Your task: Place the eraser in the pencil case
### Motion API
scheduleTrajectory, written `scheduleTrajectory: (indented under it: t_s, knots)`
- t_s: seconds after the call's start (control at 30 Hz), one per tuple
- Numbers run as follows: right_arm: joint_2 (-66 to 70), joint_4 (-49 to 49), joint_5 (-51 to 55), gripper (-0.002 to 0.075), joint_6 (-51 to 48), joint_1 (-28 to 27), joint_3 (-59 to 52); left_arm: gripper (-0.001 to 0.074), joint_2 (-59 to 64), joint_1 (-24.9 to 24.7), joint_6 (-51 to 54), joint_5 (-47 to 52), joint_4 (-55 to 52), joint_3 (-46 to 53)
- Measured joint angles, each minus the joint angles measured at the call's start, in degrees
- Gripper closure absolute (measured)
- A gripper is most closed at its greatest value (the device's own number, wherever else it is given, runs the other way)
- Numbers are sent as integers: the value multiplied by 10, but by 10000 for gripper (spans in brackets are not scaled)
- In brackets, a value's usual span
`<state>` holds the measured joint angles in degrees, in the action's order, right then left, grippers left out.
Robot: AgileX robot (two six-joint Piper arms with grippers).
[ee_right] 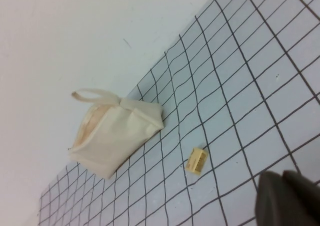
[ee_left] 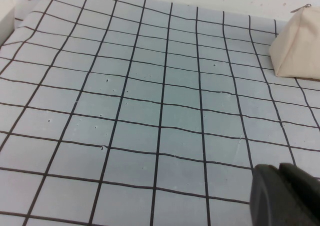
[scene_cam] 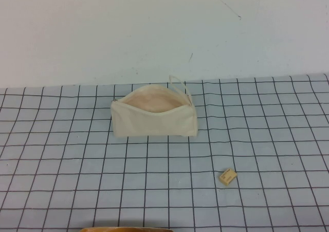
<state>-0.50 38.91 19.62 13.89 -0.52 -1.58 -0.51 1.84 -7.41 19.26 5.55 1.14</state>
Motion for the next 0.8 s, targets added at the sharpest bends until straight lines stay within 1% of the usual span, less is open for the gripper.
scheduleTrajectory:
  t_s: [0.17, 0.27, 0.43, 0.53, 0.6, 0.7, 0.8]
  knots:
    - [0, 2, 0, 727, -33, 0, 0, 738, 0, 0, 0, 0, 0, 0]
    - [0, 9, 0, 727, -120, 0, 0, 738, 0, 0, 0, 0, 0, 0]
    - [0, 50, 18, 727, -286, 0, 15, 738, 0, 0, 0, 0, 0, 0]
    - [9, 50, 57, 727, -387, 0, 69, 738, 0, 0, 0, 0, 0, 0]
    - [43, 33, 94, 727, -440, 0, 122, 738, 0, 0, 0, 0, 0, 0]
    - [109, -18, 163, 727, -484, 0, 210, 738, 0, 0, 0, 0, 0, 0]
    - [185, -91, 235, 727, -501, 0, 303, 738, 0, 0, 0, 0, 0, 0]
